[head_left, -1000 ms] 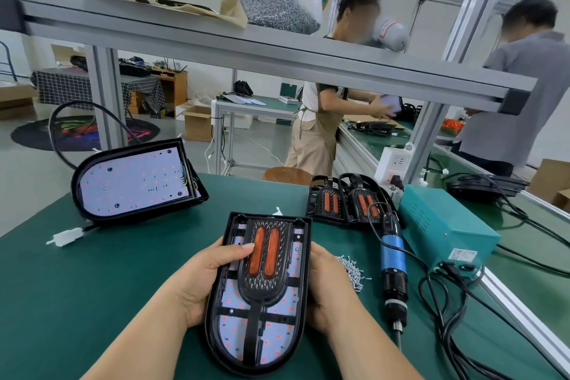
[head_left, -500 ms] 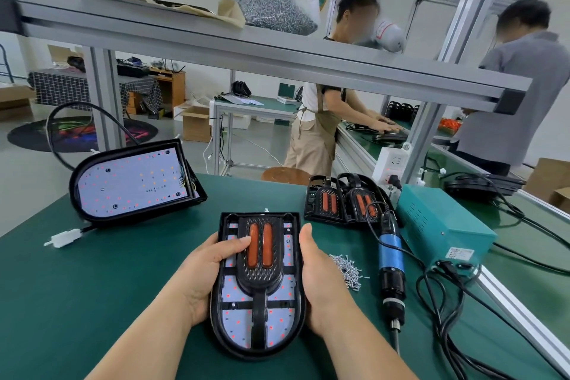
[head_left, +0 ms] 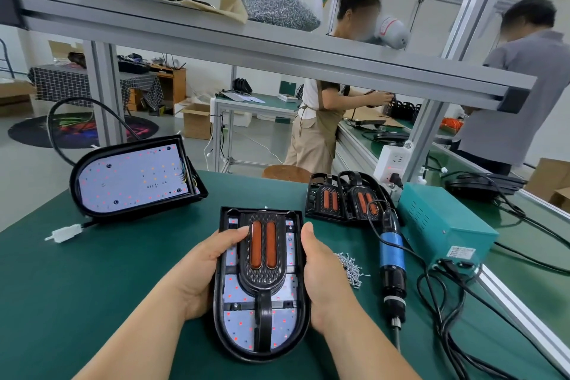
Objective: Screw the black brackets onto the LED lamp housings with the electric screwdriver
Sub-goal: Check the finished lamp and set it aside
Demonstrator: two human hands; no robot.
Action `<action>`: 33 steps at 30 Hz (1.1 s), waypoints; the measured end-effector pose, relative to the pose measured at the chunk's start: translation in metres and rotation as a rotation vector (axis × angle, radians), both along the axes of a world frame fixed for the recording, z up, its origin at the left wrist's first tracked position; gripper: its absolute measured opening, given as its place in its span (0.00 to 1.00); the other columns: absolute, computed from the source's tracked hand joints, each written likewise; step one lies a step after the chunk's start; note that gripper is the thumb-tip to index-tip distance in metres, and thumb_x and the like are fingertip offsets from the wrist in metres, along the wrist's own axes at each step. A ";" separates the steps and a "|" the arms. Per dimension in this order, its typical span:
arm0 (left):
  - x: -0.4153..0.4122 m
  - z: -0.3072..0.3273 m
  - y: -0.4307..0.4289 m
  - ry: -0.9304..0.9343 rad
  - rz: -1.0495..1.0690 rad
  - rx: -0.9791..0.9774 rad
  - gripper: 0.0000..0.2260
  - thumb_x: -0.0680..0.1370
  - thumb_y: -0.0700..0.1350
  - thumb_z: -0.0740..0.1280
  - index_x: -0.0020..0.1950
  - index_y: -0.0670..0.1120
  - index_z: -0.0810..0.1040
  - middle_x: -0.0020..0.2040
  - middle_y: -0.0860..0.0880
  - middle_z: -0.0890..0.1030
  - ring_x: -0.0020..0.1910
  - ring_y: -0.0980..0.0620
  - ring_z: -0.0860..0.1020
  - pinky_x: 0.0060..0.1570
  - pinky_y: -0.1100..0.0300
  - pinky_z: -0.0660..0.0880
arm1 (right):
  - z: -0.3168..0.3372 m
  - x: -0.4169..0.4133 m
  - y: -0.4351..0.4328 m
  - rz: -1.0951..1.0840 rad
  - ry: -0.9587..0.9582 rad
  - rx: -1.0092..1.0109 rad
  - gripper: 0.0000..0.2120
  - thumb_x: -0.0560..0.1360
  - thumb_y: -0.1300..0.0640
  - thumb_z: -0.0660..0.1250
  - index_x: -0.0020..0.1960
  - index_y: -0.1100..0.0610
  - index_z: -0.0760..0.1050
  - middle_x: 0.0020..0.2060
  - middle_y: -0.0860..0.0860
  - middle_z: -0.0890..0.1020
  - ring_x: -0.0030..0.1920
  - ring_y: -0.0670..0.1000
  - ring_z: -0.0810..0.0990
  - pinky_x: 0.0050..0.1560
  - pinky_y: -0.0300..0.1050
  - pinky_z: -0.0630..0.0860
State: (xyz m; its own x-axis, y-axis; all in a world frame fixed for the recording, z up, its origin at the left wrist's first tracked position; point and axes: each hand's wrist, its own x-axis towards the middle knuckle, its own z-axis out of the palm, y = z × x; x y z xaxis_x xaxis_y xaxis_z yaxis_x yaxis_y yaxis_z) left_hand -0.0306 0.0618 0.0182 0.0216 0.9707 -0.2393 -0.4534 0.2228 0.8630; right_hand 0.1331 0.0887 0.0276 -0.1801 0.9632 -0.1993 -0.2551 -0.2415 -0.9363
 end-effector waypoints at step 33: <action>0.013 -0.007 0.005 -0.234 0.051 0.160 0.25 0.69 0.32 0.62 0.65 0.44 0.76 0.56 0.37 0.84 0.47 0.38 0.85 0.41 0.44 0.83 | -0.015 -0.008 0.010 -0.102 0.083 0.042 0.25 0.83 0.42 0.54 0.54 0.57 0.84 0.51 0.54 0.87 0.53 0.56 0.85 0.58 0.53 0.79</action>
State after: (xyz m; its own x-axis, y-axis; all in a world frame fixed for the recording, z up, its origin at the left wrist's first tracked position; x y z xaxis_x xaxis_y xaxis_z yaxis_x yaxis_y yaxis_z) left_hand -0.0177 0.0668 0.0112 0.0081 0.9970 -0.0774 -0.6518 0.0640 0.7557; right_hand 0.1248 0.0985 0.0129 -0.0951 0.9846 -0.1468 -0.3530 -0.1713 -0.9198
